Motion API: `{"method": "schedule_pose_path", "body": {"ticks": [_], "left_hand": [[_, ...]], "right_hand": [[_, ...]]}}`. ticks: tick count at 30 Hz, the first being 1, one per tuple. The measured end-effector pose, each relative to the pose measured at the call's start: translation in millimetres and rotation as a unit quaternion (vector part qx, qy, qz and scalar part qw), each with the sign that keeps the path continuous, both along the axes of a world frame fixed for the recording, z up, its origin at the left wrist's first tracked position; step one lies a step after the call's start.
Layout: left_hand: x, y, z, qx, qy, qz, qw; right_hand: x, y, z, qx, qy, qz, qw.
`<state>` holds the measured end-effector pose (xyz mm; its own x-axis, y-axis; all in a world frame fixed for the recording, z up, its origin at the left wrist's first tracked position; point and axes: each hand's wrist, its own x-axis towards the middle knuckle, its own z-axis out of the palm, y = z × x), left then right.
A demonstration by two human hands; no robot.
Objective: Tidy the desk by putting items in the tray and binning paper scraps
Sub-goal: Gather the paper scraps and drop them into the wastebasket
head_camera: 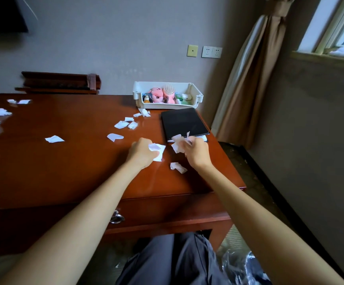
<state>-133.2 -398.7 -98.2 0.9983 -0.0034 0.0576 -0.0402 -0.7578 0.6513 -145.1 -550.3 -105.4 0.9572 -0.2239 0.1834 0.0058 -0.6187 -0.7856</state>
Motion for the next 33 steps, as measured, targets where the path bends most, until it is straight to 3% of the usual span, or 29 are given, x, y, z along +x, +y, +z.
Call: {"method": "schedule_pose_path", "body": {"ticks": [6,11,15,24,33], "left_hand": [[-10,-26,29,-0.031,-0.086,0.011,0.996],[-31,-93,56,-0.070,-0.137,-0.066,0.986],[-55,-166,51,-0.074,-0.130,-0.129,0.980],[-105,-326,-32,-0.062,0.009,-0.272,0.960],[-121,-417,-181,0.054,0.167,-0.318,0.932]], "right_hand": [[-11,-22,11,0.013,-0.061,-0.047,0.997],[-37,-75,25,0.012,-0.096,-0.113,0.989],[-69,-147,8,0.000,-0.080,-0.180,0.980],[-146,-278,-85,0.050,0.038,-0.310,0.949],[-182,-339,-206,0.064,0.225,-0.345,0.909]]}}
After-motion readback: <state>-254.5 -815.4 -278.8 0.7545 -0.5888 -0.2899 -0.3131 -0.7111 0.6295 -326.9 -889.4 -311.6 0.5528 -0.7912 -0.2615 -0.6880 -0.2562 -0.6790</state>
